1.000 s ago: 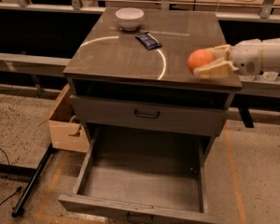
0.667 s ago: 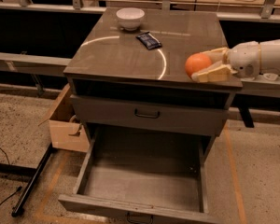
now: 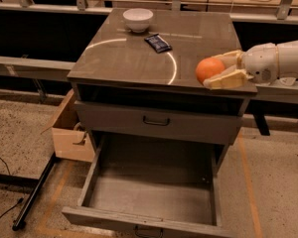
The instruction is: Place orange into middle drawer
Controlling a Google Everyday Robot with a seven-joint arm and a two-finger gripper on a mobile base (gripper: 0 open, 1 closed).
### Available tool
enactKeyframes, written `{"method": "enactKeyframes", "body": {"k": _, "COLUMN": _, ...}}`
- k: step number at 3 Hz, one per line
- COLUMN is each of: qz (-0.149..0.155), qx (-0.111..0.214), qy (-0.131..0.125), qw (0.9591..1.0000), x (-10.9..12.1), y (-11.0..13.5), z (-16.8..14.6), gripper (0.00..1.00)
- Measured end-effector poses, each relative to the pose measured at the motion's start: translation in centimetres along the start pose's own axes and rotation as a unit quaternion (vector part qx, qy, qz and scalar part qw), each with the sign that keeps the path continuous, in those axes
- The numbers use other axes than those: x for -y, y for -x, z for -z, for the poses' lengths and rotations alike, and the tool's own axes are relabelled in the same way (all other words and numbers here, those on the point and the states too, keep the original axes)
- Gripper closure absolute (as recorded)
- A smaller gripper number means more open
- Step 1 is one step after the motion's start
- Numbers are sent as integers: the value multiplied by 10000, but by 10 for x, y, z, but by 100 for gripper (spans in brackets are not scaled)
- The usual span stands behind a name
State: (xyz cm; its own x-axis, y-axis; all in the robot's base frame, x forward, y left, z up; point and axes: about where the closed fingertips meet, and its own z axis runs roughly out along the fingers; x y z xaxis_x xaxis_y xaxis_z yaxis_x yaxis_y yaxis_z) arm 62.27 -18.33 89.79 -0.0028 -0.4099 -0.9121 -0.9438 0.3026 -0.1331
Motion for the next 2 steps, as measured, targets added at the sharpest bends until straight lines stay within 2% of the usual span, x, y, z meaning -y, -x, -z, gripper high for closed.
{"method": "enactKeyframes", "body": {"k": 1, "qz": 4, "qx": 17, "qy": -156, "qw": 9999, "x": -31, "y": 28, "z": 11, "gripper": 100}}
{"method": "enactKeyframes", "body": {"k": 2, "qz": -146, "qx": -505, "qy": -607, "qw": 9968, "x": -82, "y": 40, "z": 7, "gripper": 100}}
